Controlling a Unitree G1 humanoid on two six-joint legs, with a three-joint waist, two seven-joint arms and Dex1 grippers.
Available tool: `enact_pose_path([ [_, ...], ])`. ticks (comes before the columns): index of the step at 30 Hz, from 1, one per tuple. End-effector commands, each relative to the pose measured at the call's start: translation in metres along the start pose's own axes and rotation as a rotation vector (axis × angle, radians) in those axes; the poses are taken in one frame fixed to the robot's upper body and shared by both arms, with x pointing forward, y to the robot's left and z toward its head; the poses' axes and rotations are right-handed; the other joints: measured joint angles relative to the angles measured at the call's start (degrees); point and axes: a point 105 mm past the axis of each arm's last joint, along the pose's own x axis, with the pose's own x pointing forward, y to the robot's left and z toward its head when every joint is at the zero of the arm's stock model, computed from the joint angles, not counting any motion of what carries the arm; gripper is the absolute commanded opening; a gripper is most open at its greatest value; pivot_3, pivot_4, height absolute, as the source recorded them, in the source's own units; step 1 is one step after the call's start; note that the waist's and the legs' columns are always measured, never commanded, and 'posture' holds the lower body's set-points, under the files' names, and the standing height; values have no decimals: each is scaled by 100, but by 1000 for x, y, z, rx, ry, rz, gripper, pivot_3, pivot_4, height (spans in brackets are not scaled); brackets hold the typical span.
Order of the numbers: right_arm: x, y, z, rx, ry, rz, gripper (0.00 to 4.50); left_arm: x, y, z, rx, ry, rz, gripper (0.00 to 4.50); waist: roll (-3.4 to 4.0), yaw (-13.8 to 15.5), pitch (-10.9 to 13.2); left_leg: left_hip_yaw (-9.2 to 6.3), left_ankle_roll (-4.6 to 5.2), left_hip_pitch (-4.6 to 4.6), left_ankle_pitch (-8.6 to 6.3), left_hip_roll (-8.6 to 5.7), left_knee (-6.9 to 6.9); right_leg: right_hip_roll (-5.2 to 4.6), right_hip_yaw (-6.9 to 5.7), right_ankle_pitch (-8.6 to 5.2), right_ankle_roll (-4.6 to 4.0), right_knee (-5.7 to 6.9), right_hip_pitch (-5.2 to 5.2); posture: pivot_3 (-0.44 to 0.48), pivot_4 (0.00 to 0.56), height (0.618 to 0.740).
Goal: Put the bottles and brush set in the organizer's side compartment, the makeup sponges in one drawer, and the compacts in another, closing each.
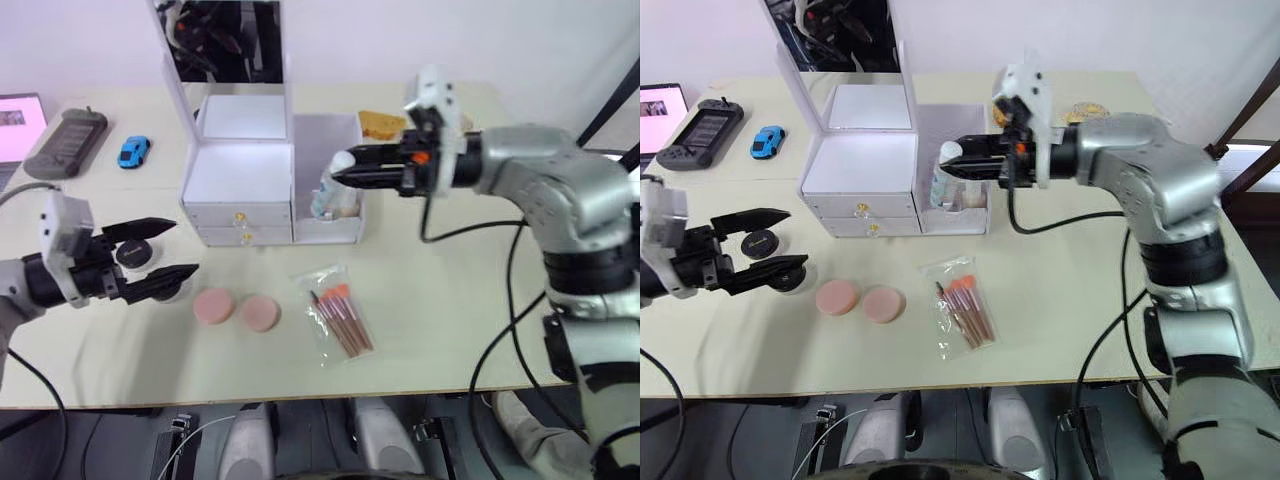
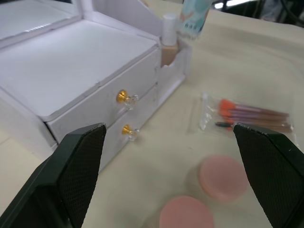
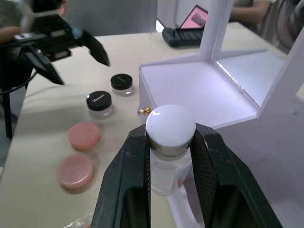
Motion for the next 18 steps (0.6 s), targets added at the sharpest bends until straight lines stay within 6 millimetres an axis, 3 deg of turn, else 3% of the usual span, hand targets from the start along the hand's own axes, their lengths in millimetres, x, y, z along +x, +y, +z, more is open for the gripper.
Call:
enact_pose_path([
  [1, 4, -5, 16, -68, -8, 36, 679, -8, -4, 11, 55, -32, 42, 4500, 0, -5, 0, 0, 0, -1, 0, 0, -1, -1, 0, 0, 0, -2, 0, 0, 150, 738],
  [18, 40, -33, -4, -183, 102, 86, 679, -18, -24, 8, 50, -27, 118, 4500, 2, -26, 1, 3, 0, -1, 0, 3, -11, 5, -1, 2, -1, 3, -13, 0, 150, 738],
])
